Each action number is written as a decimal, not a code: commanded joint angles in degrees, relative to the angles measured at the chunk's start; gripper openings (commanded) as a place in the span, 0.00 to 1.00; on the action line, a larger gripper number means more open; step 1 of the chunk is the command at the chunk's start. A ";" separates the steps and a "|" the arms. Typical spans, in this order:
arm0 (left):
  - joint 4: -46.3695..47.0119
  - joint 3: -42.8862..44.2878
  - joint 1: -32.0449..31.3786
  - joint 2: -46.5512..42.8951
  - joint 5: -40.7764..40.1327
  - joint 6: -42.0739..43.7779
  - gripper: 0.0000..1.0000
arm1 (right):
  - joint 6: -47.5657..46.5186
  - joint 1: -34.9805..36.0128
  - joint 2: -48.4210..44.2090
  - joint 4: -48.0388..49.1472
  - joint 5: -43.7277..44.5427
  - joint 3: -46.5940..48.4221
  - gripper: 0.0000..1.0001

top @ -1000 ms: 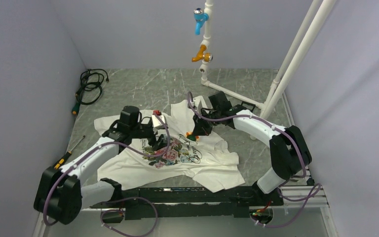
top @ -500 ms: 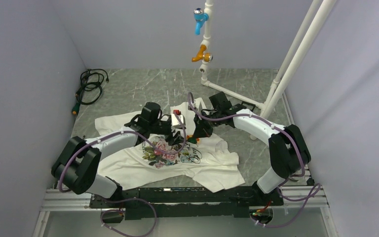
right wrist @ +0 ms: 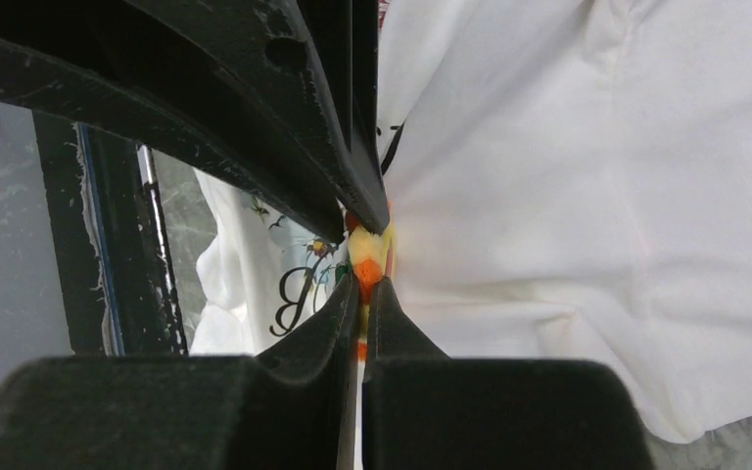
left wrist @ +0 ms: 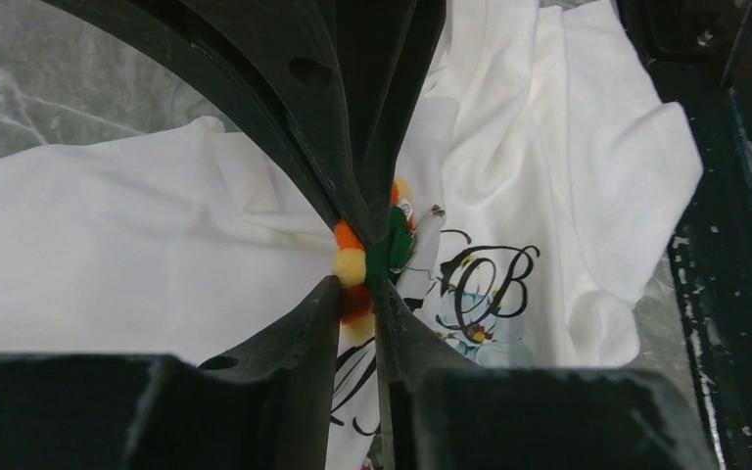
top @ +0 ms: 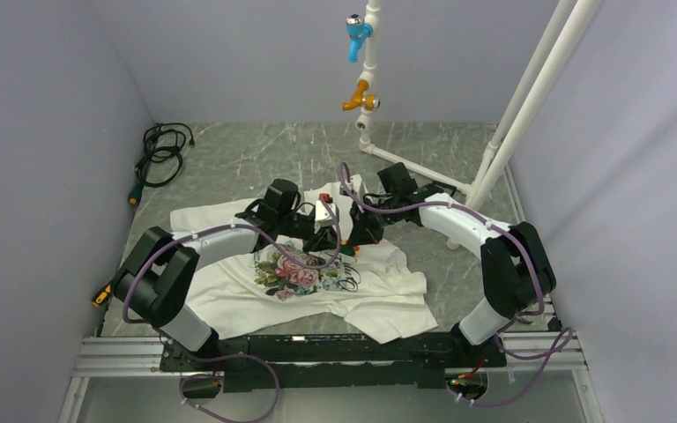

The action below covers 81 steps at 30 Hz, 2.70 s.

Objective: Remove the brooch from the garment

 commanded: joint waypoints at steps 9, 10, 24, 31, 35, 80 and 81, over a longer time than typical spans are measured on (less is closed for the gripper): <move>0.57 0.77 -1.51 1.08 2.55 -5.60 0.29 | -3.84 -0.89 -1.38 0.24 -5.21 0.48 0.02; 0.28 1.05 -1.51 1.17 2.72 -5.50 0.22 | -3.84 -0.85 -1.42 0.20 -5.20 0.51 0.03; 6.31 -1.52 0.90 1.19 1.35 -19.58 0.00 | -2.28 -6.93 -7.89 -1.72 -2.38 -7.63 0.64; 8.58 -1.42 2.74 1.99 1.09 -24.80 0.00 | -0.12 -6.86 -6.52 0.74 -3.68 -9.27 0.64; 10.03 -1.28 3.47 2.42 1.56 -27.89 0.00 | 1.03 -6.65 -5.52 3.39 -4.26 -10.82 0.63; 16.47 -2.94 4.03 3.01 3.57 -35.89 0.00 | 2.17 -7.18 -6.48 4.66 -5.22 -12.54 0.53; 16.49 -2.69 3.98 3.14 3.71 -36.01 0.00 | 3.60 -6.27 -6.37 5.91 -4.60 -12.50 0.54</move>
